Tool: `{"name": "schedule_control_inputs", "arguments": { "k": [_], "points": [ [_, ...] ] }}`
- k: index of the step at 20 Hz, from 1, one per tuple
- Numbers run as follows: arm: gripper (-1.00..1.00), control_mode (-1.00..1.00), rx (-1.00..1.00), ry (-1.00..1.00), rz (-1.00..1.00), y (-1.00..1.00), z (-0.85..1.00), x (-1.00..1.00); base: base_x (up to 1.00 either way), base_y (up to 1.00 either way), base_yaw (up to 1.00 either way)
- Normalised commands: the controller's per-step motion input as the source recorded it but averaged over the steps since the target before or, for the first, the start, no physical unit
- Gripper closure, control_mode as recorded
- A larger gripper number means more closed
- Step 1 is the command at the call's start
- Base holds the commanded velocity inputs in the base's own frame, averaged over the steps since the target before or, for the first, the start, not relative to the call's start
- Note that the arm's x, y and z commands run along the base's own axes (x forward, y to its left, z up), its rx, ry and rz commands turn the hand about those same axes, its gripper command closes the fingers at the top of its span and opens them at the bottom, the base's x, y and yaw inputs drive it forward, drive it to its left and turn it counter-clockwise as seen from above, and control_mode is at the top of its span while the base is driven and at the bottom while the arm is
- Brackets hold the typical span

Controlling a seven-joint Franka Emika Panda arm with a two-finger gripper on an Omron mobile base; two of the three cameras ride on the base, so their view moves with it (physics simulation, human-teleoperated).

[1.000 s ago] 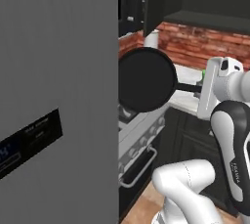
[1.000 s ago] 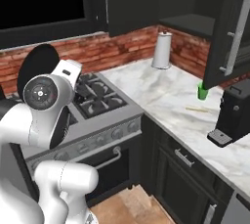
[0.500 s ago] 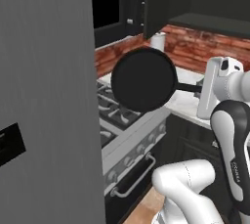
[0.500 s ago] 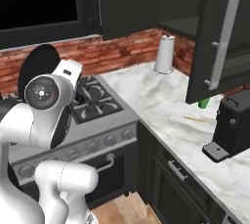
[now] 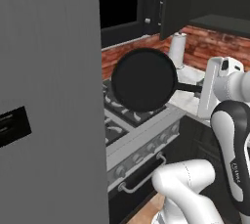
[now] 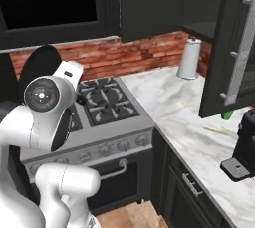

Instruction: Pick the pan from the cabinet and place it on the stove. Then turn on the stove burner for the pan.

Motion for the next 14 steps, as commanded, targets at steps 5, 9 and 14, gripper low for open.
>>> {"name": "schedule_control_inputs", "arguments": {
  "k": [5,9,14],
  "points": [
    [1.00,1.00,0.00,0.00,0.00,0.00,0.00,0.00,0.01,-0.36,0.26],
    [1.00,1.00,0.00,0.00,0.00,0.00,0.00,0.00,0.05,-0.34,0.23],
    [1.00,1.00,0.00,0.00,0.00,0.00,0.00,0.00,0.05,-0.34,0.22]
  ]
}}
